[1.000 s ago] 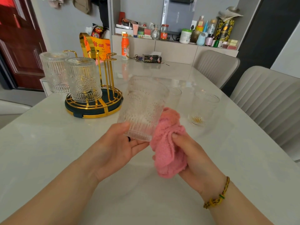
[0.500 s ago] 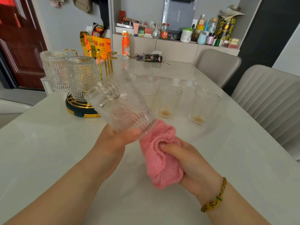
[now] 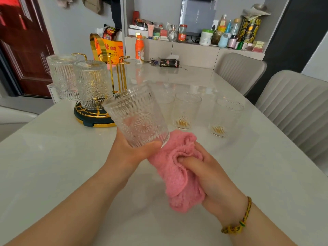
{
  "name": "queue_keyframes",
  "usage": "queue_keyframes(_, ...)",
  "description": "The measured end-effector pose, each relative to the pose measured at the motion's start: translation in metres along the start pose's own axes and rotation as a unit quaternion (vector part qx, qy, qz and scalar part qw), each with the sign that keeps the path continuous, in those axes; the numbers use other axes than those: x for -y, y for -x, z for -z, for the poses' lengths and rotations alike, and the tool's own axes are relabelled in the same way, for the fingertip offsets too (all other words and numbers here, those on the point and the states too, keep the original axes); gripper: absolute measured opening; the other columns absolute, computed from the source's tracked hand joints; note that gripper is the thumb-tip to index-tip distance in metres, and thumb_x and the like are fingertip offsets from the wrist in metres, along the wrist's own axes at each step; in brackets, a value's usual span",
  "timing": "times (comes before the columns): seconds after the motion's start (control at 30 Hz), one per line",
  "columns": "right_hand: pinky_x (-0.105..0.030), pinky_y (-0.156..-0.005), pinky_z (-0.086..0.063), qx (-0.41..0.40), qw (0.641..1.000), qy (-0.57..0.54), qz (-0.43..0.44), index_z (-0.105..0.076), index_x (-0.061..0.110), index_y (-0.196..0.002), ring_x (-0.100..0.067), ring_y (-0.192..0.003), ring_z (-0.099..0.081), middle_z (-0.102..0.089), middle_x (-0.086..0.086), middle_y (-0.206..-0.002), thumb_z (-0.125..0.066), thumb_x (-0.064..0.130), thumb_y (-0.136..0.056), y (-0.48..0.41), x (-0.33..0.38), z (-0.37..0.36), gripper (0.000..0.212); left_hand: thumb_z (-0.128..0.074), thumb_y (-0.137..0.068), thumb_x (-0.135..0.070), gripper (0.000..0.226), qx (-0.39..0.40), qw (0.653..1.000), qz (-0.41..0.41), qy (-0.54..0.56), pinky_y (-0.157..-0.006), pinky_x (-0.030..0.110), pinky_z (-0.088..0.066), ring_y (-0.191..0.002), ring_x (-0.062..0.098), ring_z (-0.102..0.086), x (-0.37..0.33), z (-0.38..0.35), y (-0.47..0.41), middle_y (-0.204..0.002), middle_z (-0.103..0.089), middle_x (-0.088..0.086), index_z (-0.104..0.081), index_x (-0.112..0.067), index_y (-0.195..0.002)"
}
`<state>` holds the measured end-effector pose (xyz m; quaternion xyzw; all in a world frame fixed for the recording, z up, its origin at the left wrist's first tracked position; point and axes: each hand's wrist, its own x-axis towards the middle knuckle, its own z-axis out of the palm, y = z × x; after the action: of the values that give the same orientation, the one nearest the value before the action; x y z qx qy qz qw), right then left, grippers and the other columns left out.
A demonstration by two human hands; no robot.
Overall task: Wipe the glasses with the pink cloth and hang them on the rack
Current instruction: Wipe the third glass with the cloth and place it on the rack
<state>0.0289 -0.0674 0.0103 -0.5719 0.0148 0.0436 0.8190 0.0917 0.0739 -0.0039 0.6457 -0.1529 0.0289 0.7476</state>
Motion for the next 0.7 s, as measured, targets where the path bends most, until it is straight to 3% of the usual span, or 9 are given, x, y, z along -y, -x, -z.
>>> queue_keyframes(0.13,-0.023,-0.065,-0.056,-0.058,0.998,-0.018,0.025,-0.059,0.007,-0.102,-0.015,-0.076,-0.067,-0.067,-0.011,-0.093,-0.053,-0.008,-0.081,-0.003,-0.003,0.0,0.027,-0.078,-0.03,-0.027,0.085,0.008,1.0,0.0,-0.02,-0.06,0.007,-0.048,-0.077,-0.007,-0.065,0.0,-0.009,0.008,-0.092,-0.065,-0.009,-0.051,-0.017,-0.11)
queue_keyframes(0.3,-0.022,-0.075,-0.055,-0.018,0.999,0.031,0.022,-0.06,0.02,-0.096,-0.011,-0.083,-0.067,-0.07,0.001,-0.089,-0.054,-0.008,-0.081,-0.001,-0.01,-0.01,0.032,-0.074,-0.03,-0.037,0.103,-0.008,1.0,-0.011,-0.026,-0.065,0.012,-0.051,-0.088,0.003,-0.066,0.001,-0.012,0.008,-0.106,-0.063,0.004,-0.043,-0.007,-0.123)
queue_keyframes(0.4,-0.017,-0.066,-0.054,0.016,0.997,0.079,0.01,-0.063,0.021,-0.084,-0.006,-0.073,-0.066,-0.071,0.006,-0.075,-0.058,-0.007,-0.079,0.004,-0.005,-0.011,0.029,-0.073,-0.034,-0.038,0.1,-0.023,1.0,-0.013,-0.014,-0.067,0.015,-0.053,-0.092,0.01,-0.065,0.0,-0.006,0.003,-0.109,-0.063,0.006,-0.043,-0.007,-0.125)
queue_keyframes(0.53,-0.016,-0.046,-0.046,-0.001,0.999,0.03,0.027,-0.063,0.013,-0.067,-0.006,-0.05,-0.057,-0.062,0.002,-0.055,-0.051,0.004,-0.057,0.005,0.004,-0.007,0.018,-0.071,-0.038,-0.035,0.089,-0.027,0.999,-0.023,0.008,-0.065,0.012,-0.051,-0.083,0.0,-0.066,-0.002,-0.004,0.003,-0.097,-0.065,-0.004,-0.047,-0.009,-0.12)
queue_keyframes(0.7,-0.017,-0.049,-0.049,-0.061,0.996,-0.004,0.058,-0.062,0.009,-0.08,-0.007,-0.054,-0.062,-0.067,0.001,-0.06,-0.057,-0.007,-0.073,-0.003,0.0,0.001,0.018,-0.071,-0.034,-0.038,0.097,0.011,0.999,-0.042,-0.022,-0.065,0.008,-0.048,-0.082,-0.006,-0.064,-0.004,-0.012,0.011,-0.097,-0.063,-0.005,-0.045,-0.006,-0.121)
